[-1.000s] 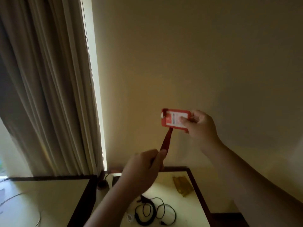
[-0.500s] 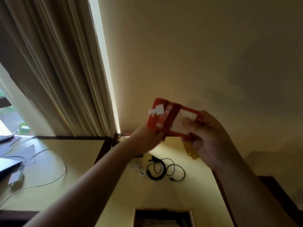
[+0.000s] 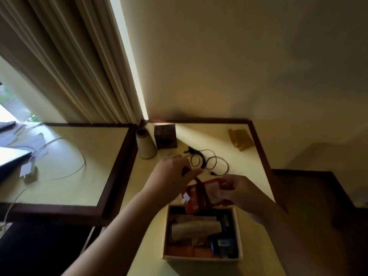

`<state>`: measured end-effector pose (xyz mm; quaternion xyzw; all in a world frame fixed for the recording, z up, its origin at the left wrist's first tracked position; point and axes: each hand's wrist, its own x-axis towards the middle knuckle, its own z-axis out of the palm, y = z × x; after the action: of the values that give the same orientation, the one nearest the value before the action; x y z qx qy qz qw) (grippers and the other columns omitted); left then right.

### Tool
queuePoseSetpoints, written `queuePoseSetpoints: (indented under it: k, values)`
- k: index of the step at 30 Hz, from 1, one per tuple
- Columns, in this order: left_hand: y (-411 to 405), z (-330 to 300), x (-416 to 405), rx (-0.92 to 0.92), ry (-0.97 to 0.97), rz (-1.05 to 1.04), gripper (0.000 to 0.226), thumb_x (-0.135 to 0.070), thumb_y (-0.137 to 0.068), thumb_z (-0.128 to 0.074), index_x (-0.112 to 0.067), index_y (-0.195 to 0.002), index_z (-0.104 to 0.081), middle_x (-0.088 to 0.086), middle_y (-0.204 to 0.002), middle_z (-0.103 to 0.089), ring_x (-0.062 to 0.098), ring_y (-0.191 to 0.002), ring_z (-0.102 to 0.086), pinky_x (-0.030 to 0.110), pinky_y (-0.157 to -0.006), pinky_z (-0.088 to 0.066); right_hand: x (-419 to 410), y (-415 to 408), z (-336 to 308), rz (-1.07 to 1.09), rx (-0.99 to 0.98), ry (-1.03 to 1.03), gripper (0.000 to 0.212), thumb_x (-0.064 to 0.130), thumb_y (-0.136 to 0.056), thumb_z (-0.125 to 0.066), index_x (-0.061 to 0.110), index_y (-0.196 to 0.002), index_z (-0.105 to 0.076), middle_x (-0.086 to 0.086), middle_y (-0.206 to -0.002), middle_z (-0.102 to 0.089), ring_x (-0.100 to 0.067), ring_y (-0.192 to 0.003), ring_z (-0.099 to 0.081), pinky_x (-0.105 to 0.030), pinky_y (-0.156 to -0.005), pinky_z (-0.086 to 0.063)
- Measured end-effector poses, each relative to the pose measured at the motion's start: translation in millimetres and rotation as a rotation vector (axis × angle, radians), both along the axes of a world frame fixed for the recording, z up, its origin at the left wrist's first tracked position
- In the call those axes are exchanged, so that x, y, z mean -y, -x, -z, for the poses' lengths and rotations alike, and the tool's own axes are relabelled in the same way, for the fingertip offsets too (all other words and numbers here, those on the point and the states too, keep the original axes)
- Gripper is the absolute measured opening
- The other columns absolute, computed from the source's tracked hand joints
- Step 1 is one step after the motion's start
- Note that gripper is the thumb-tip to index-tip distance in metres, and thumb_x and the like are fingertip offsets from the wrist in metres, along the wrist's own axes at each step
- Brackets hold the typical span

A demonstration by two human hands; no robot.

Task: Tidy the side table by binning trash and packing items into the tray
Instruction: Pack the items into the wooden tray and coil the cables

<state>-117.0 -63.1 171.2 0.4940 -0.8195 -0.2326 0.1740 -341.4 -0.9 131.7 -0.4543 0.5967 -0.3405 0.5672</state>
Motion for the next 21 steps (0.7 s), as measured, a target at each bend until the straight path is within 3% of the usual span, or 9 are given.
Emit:
queuePoseSetpoints:
  k: [2,5,9,12,14,16,18,19,21]
  values:
    - [-9,16,8,-0.044,-0.162,-0.003,0.027,-0.053,-0.09,-0.069,-0.028,-0.082,-0.068,-0.007,-0.081,-0.067,0.009,-0.068,-0.065,0.023,-0.066,-0.059,-10,-7,12,-0.006,0.132,-0.049,0.027,0.021,-0.086,-0.083,0.008,-0.108,-0.075,-0.018,-0.107,-0.076,-0.034,-0.1,-0.074,-0.042,-0.087,-0.061]
    - [-18,42,8,-0.206,-0.553,-0.088,0.026,-0.045,-0.084,-0.08,-0.019,-0.087,-0.075,-0.001,-0.082,-0.077,0.012,-0.076,-0.074,0.023,-0.068,-0.061,-20,-12,31,0.049,0.295,-0.133,0.035,0.016,-0.086,-0.08,-0.001,-0.114,-0.069,-0.024,-0.113,-0.073,-0.042,-0.105,-0.072,-0.054,-0.094,-0.058]
    - [-22,79,-7,-0.426,-0.917,-0.224,0.013,-0.019,-0.092,-0.074,-0.01,-0.101,-0.074,0.01,-0.098,-0.078,0.027,-0.092,-0.077,0.045,-0.085,-0.064,-32,-23,57,0.194,0.413,-0.224,0.042,0.015,-0.085,-0.079,-0.005,-0.119,-0.066,-0.028,-0.119,-0.07,-0.045,-0.111,-0.069,-0.065,-0.099,-0.052]
    - [-32,100,-20,-0.46,-1.089,-0.228,0.015,-0.021,-0.092,-0.073,-0.009,-0.1,-0.076,0.014,-0.102,-0.075,0.027,-0.093,-0.075,0.042,-0.088,-0.059,-41,-29,73,0.25,0.422,-0.237,0.037,0.014,-0.086,-0.077,-0.004,-0.118,-0.069,-0.024,-0.117,-0.073,-0.04,-0.108,-0.072,-0.058,-0.093,-0.058]
    - [-39,107,-28,-0.537,-1.208,-0.218,0.035,-0.032,-0.088,-0.077,-0.005,-0.11,-0.075,0.021,-0.115,-0.072,0.034,-0.106,-0.071,0.047,-0.098,-0.054,-47,-32,80,0.274,0.384,-0.233,0.031,0.014,-0.087,-0.076,0.002,-0.115,-0.072,-0.017,-0.112,-0.077,-0.035,-0.103,-0.074,-0.046,-0.08,-0.063]
    - [-45,112,-34,-0.659,-1.303,-0.284,0.051,-0.039,-0.089,-0.075,0.001,-0.12,-0.069,0.025,-0.125,-0.069,0.04,-0.119,-0.066,0.053,-0.107,-0.05,-54,-34,83,0.244,0.278,-0.212,0.024,0.019,-0.089,-0.075,0.008,-0.111,-0.074,-0.009,-0.106,-0.079,-0.03,-0.099,-0.076,-0.037,-0.072,-0.06]
    - [-49,112,-39,-0.761,-1.381,-0.386,0.056,-0.042,-0.093,-0.068,0.004,-0.124,-0.063,0.024,-0.122,-0.071,0.037,-0.117,-0.069,0.05,-0.104,-0.053,-60,-33,88,0.205,0.163,-0.192,0.022,0.026,-0.091,-0.075,0.012,-0.107,-0.075,-0.003,-0.1,-0.08,-0.024,-0.094,-0.077,-0.032,-0.071,-0.06]
    - [-49,110,-43,-0.756,-1.383,-0.381,0.055,-0.044,-0.095,-0.066,0.002,-0.124,-0.063,0.021,-0.119,-0.073,0.034,-0.114,-0.071,0.047,-0.101,-0.055,-62,-32,91,0.182,0.093,-0.19,0.022,0.03,-0.091,-0.076,0.015,-0.106,-0.075,0.001,-0.097,-0.08,-0.02,-0.091,-0.077,-0.031,-0.069,-0.06]
    - [-49,102,-53,-0.552,-1.256,-0.221,0.046,-0.048,-0.095,-0.065,-0.011,-0.121,-0.067,0.009,-0.114,-0.077,0.023,-0.109,-0.073,0.04,-0.096,-0.059,-65,-31,97,0.112,-0.066,-0.193,0.021,0.04,-0.089,-0.077,0.023,-0.102,-0.076,0.009,-0.093,-0.079,-0.012,-0.085,-0.076,-0.03,-0.068,-0.061]
